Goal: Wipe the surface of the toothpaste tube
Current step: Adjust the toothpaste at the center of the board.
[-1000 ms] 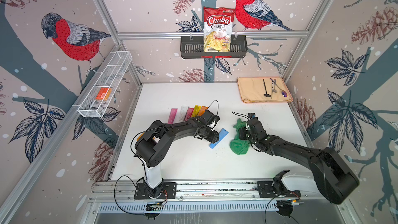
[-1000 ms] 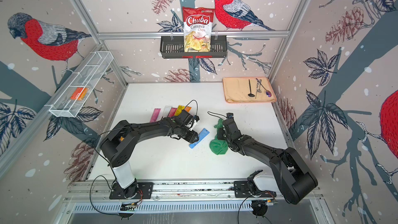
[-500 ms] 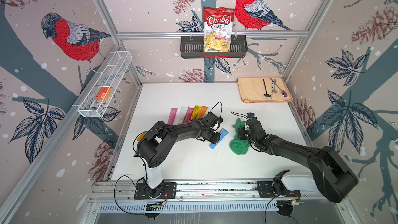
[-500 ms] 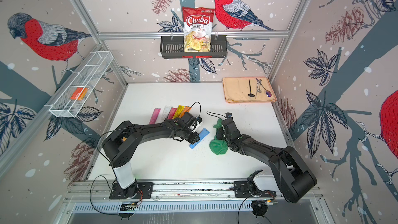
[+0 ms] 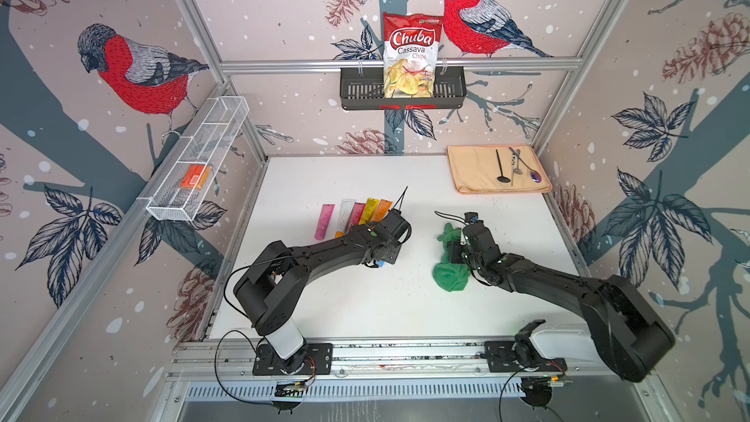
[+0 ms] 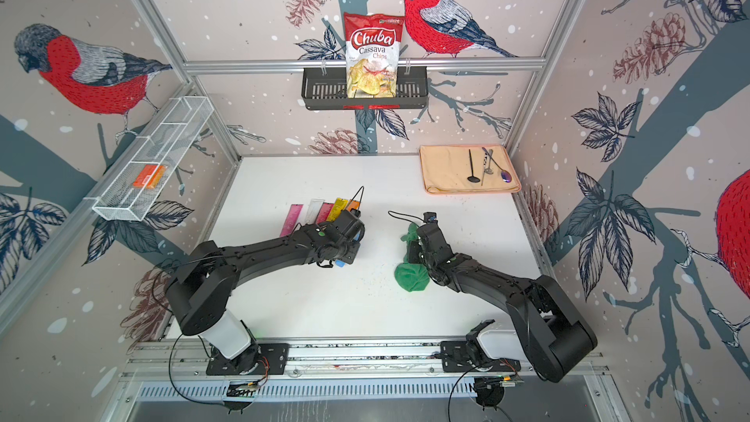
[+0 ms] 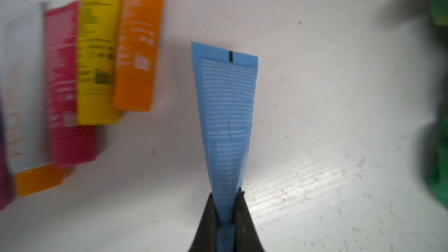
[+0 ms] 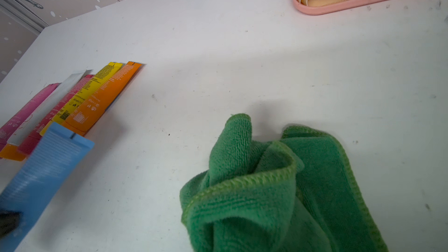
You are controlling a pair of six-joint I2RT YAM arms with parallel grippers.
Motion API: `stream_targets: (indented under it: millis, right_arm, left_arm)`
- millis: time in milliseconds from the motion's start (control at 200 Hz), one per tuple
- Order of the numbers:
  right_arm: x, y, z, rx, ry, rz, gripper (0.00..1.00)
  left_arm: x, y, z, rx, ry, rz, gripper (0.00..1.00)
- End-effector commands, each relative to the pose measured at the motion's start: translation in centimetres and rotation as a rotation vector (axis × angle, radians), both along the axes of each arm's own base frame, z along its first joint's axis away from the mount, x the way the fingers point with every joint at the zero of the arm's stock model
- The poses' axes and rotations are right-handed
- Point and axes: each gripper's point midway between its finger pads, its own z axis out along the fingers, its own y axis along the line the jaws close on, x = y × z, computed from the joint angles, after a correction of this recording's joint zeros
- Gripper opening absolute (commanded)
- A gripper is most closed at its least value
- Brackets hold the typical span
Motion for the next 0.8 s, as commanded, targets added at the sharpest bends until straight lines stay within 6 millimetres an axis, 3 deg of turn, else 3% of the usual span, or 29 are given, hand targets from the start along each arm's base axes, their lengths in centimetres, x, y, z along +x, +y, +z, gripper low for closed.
stream_targets:
  millis: [0,125,245,470,795]
  right_arm:
    - [0.2,0.4,0.4,0.01,-0.013,0.012,0.03]
    - [0.2,0.5,0.4,0.008,-0.011,0.014,0.03]
    - [0.2,0.5,0.5,0.008,-0.014,0.014,0.02]
    - [0.2,0.5,0.4,0.007,-0.012,0.014,0.03]
    - [0.1,0.5,0.4,0.01,-0.012,0.012,0.03]
  left_arm:
    - [1.1,4.4,1.8,0.259,-0.169,0.172,0.07]
    - [0.8,5.0,1.2,0.442,-0.244,0.222,0.07]
    - [-0.1,3.7,-0.3,0.539,-0.259,0.206,0.08]
    - [-1.4,0.5,-2.7,0.529,-0.242,0.146,0.18]
    - [-3.1,-3.3,-6.2,0.43,-0.151,0.059,0.21]
